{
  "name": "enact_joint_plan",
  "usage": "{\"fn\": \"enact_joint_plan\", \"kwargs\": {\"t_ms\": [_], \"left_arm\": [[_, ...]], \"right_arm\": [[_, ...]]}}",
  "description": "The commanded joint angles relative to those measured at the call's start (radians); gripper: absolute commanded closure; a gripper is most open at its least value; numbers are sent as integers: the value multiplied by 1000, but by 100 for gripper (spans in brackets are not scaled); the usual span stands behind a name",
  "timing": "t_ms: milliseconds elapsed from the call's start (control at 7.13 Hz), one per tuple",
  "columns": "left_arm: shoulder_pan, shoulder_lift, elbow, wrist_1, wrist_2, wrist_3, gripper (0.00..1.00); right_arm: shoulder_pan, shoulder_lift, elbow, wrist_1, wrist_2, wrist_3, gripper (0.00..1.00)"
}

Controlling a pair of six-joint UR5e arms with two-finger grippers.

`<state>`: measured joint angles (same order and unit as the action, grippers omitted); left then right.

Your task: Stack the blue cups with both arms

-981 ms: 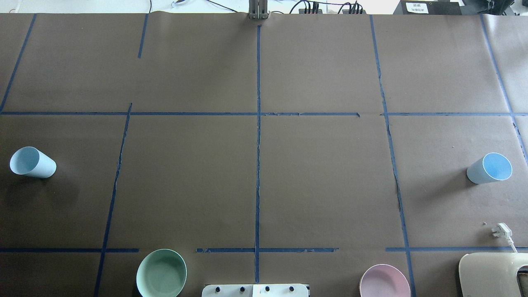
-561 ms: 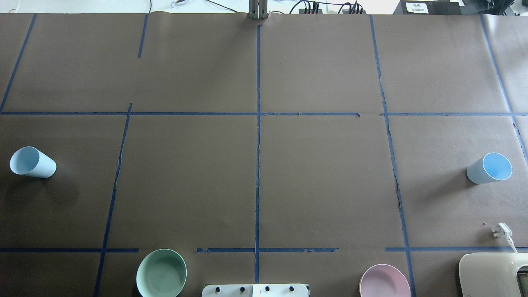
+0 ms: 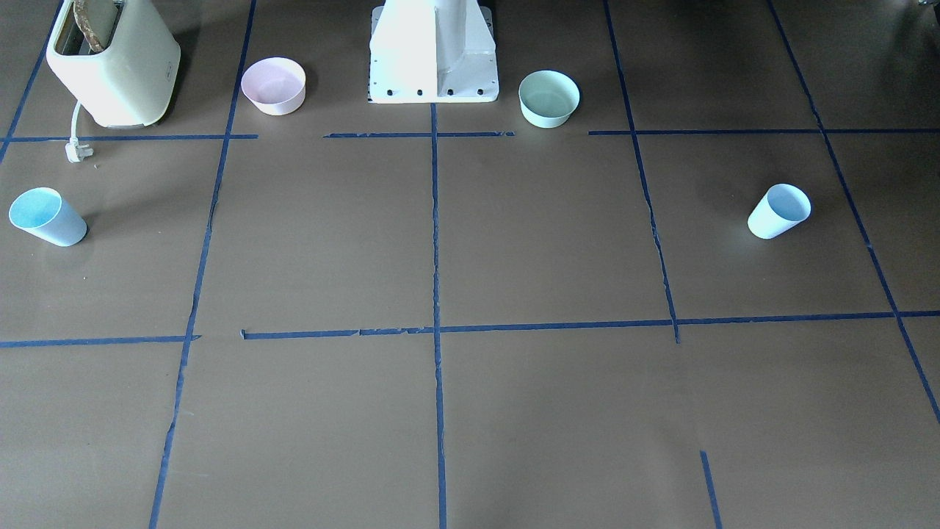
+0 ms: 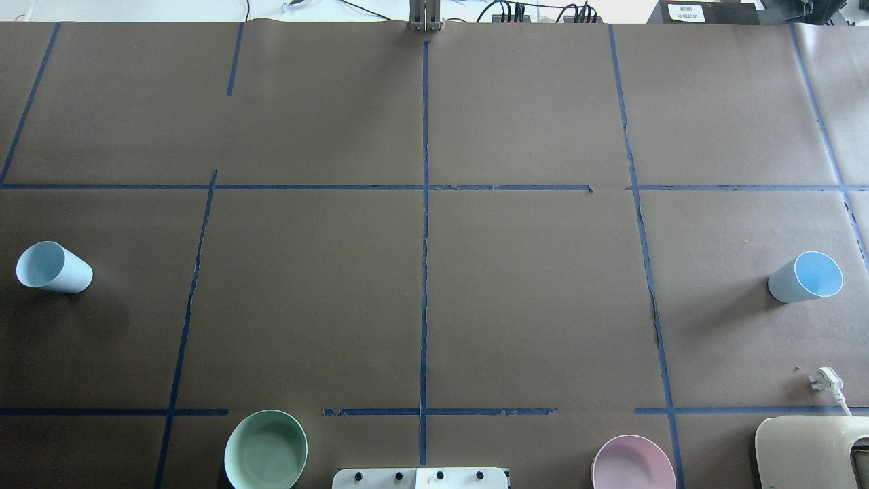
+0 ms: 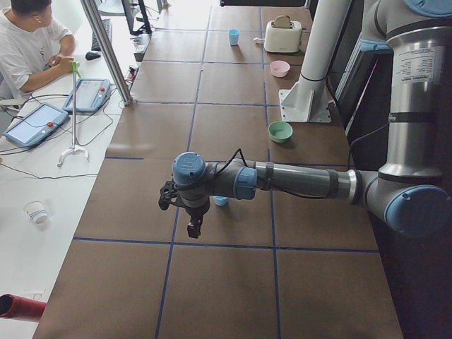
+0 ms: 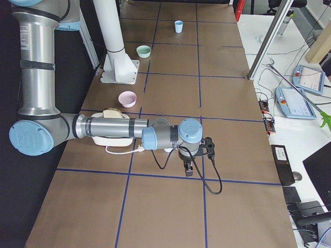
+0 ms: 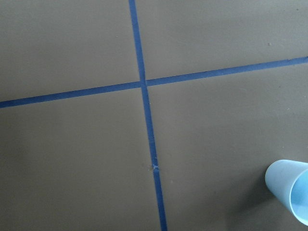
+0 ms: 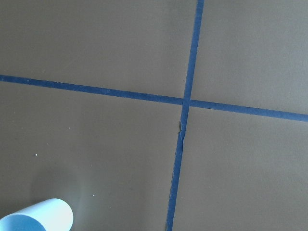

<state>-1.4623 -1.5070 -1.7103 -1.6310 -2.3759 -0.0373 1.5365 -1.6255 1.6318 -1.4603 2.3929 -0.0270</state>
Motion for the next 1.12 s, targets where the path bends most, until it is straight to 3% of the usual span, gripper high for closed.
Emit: {"fn": "enact_joint_plan", "kwargs": {"t_ms": [0,280,981], "left_arm": [[141,17,7,-221,4,-280,0],[260,39,6,-343,1,-520,0],[381,42,52,-372,9,-569,0]], "right_arm": [[-1,-2,2,5,0,1,0],[-1,-2,-1,2,25,7,0],[-4,-2,-6,2,46,7,0]]}}
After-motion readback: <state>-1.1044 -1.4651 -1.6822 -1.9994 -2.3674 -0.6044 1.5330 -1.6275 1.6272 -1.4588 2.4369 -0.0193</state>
